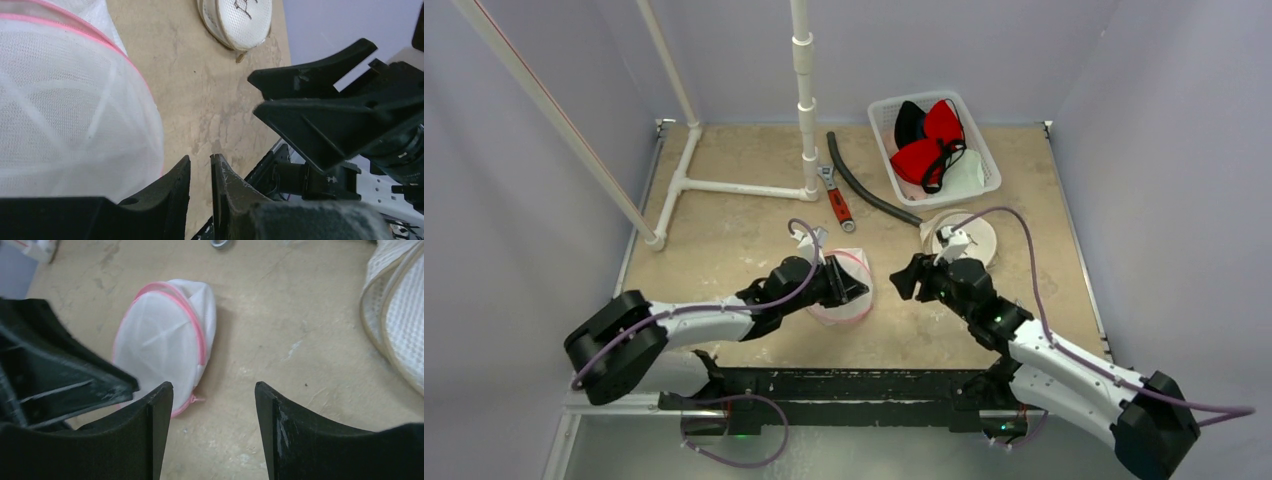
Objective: Unzip the laundry bag and remove the bra
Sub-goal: Adjust the laundry bag at the center of the board.
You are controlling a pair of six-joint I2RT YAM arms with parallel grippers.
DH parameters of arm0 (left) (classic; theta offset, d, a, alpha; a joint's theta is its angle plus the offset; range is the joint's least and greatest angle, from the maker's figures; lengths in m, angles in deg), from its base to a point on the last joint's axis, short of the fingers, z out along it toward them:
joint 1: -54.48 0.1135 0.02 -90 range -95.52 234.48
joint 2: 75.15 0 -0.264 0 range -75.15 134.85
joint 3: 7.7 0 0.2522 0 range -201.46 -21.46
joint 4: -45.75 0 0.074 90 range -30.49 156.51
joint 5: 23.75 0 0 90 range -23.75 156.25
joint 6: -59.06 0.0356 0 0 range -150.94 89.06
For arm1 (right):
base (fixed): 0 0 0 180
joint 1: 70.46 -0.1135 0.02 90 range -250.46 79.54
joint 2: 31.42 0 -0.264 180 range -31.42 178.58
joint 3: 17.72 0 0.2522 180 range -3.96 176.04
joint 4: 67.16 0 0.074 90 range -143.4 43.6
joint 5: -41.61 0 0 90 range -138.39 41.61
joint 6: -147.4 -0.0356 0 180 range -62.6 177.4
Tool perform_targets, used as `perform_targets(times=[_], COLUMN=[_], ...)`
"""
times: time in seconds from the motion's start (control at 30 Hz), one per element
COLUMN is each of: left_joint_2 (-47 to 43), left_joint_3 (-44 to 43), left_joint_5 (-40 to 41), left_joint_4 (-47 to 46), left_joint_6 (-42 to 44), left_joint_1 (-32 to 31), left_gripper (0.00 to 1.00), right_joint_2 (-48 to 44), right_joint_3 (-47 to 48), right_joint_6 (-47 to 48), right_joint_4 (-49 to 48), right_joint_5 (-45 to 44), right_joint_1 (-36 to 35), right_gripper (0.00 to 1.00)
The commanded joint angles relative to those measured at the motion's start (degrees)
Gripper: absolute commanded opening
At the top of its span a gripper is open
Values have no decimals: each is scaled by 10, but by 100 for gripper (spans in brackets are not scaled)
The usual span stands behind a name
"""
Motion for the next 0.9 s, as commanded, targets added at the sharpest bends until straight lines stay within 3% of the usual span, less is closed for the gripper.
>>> perform_targets(times=[0.0, 0.17, 0.5, 0.87], left_joint_2=[57, 71, 146, 207], left_joint_3=[18, 44, 40, 54], left_joint_5=[-86, -67, -48, -77], left_joint_4=[-156, -160, -149, -224], left_joint_6=[-33, -37, -8, -17], left_joint_1=[31, 57, 71, 81], left_gripper=[20, 19, 19, 18], right_joint_2=[-86, -146, -148, -166], right_joint_3=[-37, -64, -67, -59], right_joint_6=[-35, -35, -36, -26], right_joint_4=[-100, -91, -76, -44], right_joint_5=[54, 44, 52, 47], right_joint_1=[1, 1, 1, 1], right_gripper=[64, 63, 63, 62])
